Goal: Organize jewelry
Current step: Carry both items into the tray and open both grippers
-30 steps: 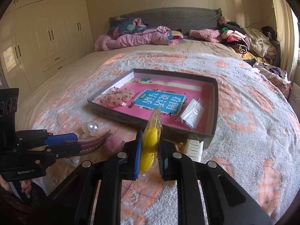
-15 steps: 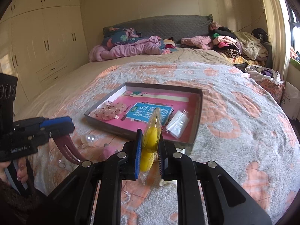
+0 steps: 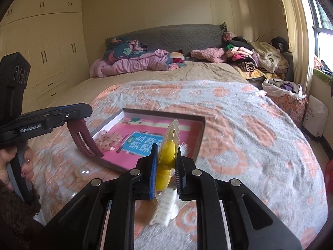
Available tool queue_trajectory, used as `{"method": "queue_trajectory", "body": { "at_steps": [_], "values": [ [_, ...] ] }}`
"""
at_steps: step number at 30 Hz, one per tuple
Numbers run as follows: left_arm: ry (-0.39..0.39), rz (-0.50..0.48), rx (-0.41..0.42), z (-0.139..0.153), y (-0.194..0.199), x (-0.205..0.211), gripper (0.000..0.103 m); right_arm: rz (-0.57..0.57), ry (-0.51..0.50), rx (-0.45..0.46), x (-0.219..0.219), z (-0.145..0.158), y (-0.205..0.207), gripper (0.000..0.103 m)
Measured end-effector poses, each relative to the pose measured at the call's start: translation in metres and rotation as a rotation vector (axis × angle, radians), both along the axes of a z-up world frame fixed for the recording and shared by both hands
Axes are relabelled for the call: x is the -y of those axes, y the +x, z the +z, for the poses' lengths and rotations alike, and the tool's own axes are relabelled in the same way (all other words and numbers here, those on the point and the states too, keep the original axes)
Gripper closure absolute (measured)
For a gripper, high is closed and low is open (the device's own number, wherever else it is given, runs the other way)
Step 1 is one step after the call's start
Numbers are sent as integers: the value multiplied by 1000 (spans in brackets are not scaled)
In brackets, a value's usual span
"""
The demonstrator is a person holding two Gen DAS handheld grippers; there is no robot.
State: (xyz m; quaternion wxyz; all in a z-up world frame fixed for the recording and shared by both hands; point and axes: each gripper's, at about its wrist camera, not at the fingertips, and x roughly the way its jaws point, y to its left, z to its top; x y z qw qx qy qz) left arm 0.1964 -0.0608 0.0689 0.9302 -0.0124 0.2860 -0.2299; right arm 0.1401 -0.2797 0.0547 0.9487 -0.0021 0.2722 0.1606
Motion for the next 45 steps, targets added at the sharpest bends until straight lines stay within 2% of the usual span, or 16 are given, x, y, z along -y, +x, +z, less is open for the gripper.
{"method": "queue_trajectory", "body": {
  "at_steps": [3, 4, 5, 10, 16, 26, 32, 40, 43, 45],
  "values": [
    [12, 3, -6, -5, 18, 5, 84, -14, -8, 2, 2, 1, 15, 88],
    [14, 3, -9, -6, 22, 6, 89, -19, -7, -2, 3, 0, 20, 88],
    [17, 0, -13, -9, 27, 7, 103, -22, -3, -7, 4, -1, 25, 88],
    [33, 7, -35, -24, 49, 9, 103, -27, 16, -32, 3, -8, 54, 88],
    [47, 35, -84, -43, 67, 0, 103, -1, -16, -75, -13, -24, 83, 88],
    [74, 79, -156, -75, 72, -20, 103, 92, -7, -180, -52, -56, 118, 88],
    [79, 122, -182, -87, 76, -36, 103, 75, -30, -234, -64, -71, 131, 88],
    [68, 158, -193, -95, 74, -48, 103, 13, -49, -249, -58, -79, 140, 82],
    [66, 161, -189, -94, 71, -49, 103, 0, -61, -244, -55, -80, 139, 74],
    [64, 164, -188, -93, 69, -50, 98, -8, -62, -243, -52, -81, 139, 69]
  ]
}}
